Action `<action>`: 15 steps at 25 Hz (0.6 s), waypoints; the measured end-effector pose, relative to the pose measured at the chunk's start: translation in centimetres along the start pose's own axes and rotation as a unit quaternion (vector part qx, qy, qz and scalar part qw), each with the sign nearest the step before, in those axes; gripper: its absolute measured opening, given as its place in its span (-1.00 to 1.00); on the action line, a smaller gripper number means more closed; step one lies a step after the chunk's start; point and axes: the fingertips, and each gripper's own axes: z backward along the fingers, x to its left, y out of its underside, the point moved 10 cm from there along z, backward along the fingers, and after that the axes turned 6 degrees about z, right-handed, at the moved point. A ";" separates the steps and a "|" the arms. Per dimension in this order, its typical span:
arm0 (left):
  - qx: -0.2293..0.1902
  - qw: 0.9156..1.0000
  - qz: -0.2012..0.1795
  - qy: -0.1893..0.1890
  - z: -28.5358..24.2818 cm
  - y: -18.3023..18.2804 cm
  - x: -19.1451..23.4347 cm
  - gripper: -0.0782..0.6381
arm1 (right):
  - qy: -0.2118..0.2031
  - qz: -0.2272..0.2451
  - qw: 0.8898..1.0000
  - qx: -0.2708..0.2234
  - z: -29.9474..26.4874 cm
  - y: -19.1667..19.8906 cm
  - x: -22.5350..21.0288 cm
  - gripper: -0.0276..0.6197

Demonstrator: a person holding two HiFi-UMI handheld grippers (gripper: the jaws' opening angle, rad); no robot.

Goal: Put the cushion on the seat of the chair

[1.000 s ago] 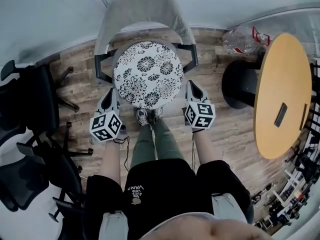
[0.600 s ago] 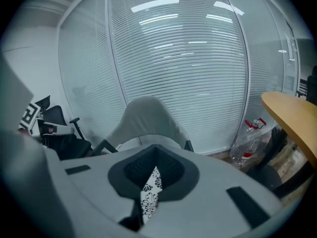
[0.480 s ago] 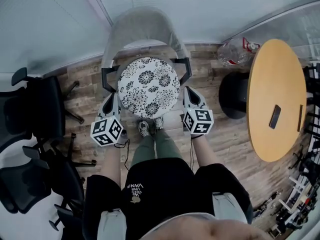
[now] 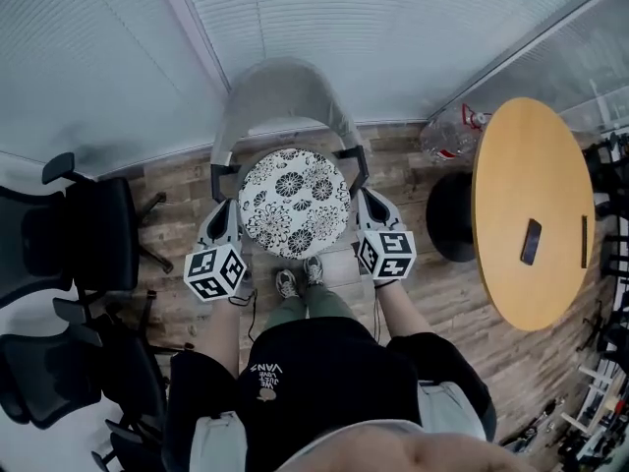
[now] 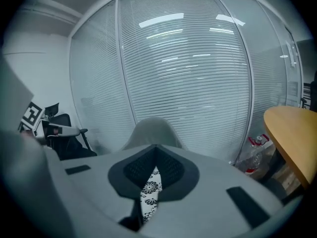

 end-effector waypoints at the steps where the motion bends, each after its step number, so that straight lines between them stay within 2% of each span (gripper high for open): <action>1: -0.005 1.000 -0.004 0.002 0.2 -0.4 -0.2 -0.75 | -0.001 0.002 1.000 -0.003 0.2 -0.3 0.1 -0.86; 15: -0.055 0.997 -0.043 0.029 2.5 -4.6 -3.9 -0.75 | 0.004 0.016 0.997 -0.078 2.9 -5.6 -0.7 -0.86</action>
